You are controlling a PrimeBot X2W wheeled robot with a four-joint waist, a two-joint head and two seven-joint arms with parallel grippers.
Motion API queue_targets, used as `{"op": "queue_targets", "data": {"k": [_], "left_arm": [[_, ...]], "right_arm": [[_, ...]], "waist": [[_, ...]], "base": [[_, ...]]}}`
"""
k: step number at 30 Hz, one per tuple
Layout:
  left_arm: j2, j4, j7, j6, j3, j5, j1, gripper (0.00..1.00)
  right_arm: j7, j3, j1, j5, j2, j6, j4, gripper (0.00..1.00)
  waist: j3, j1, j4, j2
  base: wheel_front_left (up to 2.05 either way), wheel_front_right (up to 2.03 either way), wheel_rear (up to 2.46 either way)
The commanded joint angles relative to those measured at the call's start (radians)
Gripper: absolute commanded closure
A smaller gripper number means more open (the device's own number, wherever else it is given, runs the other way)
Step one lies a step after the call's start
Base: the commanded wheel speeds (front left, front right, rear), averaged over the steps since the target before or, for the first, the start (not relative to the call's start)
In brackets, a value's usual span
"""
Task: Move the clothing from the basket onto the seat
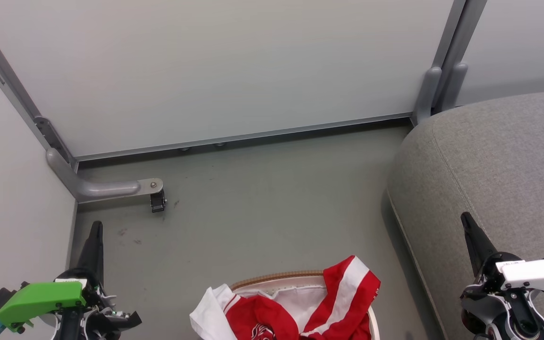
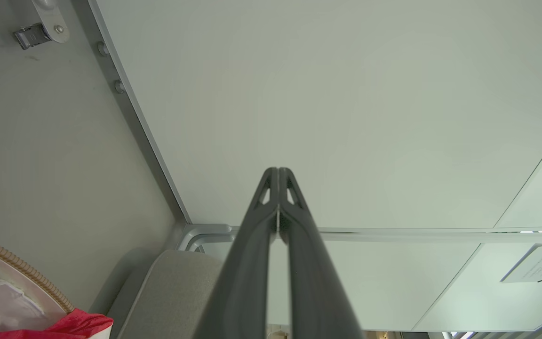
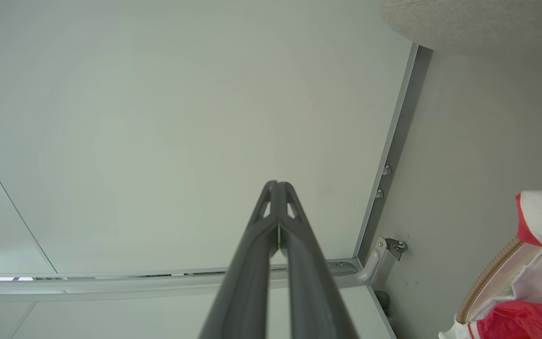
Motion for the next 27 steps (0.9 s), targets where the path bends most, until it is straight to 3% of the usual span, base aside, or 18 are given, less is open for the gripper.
{"op": "queue_targets", "data": {"k": [1, 27], "left_arm": [[0.000, 0.001, 0.000, -0.006, 0.004, 0.008, -0.017, 1.00], [0.000, 0.002, 0.001, -0.006, 0.004, 0.008, -0.018, 1.00]], "right_arm": [[0.001, -0.002, -0.008, -0.003, -0.003, 0.001, -0.003, 1.00], [0.001, -0.002, -0.008, -0.003, -0.003, 0.001, -0.003, 1.00]], "waist": [[0.000, 0.0000, 0.000, 0.0000], [0.000, 0.0000, 0.000, 0.0000]], "base": [[0.00, 0.00, 0.00], [0.00, 0.00, 0.00]]}}
